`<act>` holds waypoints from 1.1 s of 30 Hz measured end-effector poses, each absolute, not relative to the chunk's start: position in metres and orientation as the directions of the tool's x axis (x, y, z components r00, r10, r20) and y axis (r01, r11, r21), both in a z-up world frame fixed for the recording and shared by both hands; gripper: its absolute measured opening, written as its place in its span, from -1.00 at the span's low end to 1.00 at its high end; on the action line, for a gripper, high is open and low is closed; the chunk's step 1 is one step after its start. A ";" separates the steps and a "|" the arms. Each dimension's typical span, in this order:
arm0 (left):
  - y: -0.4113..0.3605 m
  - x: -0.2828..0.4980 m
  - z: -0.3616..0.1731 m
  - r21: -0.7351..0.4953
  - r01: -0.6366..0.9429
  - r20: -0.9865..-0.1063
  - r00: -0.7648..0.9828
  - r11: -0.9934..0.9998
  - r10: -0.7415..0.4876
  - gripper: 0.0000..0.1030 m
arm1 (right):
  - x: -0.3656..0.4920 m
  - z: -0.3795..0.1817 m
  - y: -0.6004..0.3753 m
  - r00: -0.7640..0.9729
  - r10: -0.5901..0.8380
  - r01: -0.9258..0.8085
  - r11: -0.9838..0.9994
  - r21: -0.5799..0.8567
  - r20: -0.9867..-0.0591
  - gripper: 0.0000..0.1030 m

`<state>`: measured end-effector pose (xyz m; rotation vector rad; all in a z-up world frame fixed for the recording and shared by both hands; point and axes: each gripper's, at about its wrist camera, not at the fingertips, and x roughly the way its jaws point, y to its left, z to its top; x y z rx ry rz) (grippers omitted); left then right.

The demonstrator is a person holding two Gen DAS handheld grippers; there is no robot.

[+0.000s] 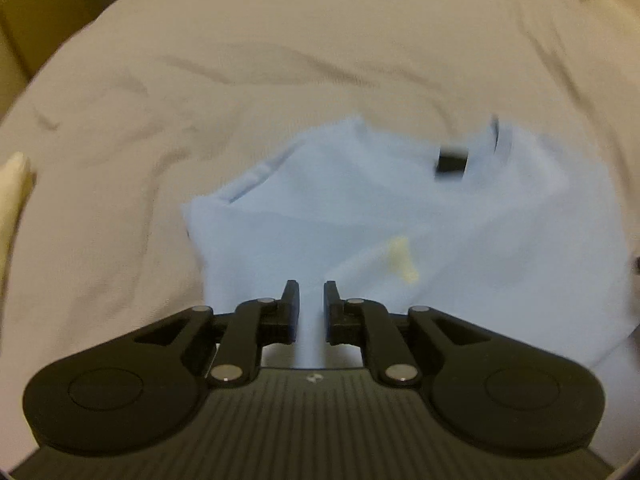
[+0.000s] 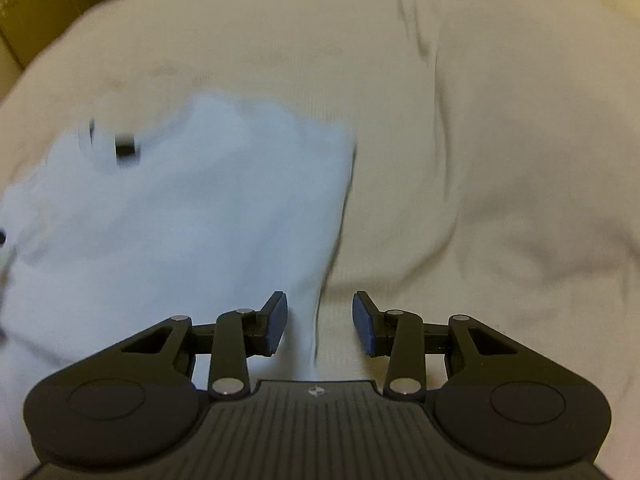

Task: Fold clothes
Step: 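Grasp the hem with the left tool while the right tool grasps the hem too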

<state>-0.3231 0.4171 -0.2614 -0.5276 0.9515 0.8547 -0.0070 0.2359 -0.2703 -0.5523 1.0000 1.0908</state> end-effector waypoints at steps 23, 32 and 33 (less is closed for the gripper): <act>0.397 -0.338 -0.284 -0.028 -0.770 -0.900 0.297 0.637 0.318 -0.79 | -0.043 -0.287 0.243 0.101 0.455 -0.957 0.287 0.038 -0.885 -0.31; 0.376 -0.360 -0.245 -0.078 -0.759 -0.875 0.363 0.646 0.321 -0.80 | -0.063 -0.262 0.187 0.217 0.388 -0.886 0.463 -0.015 -0.896 -0.26; 0.365 -0.367 -0.244 -0.082 -0.745 -0.878 0.369 0.661 0.306 -0.80 | -0.070 -0.255 0.177 0.214 0.393 -0.885 0.465 -0.007 -0.894 -0.26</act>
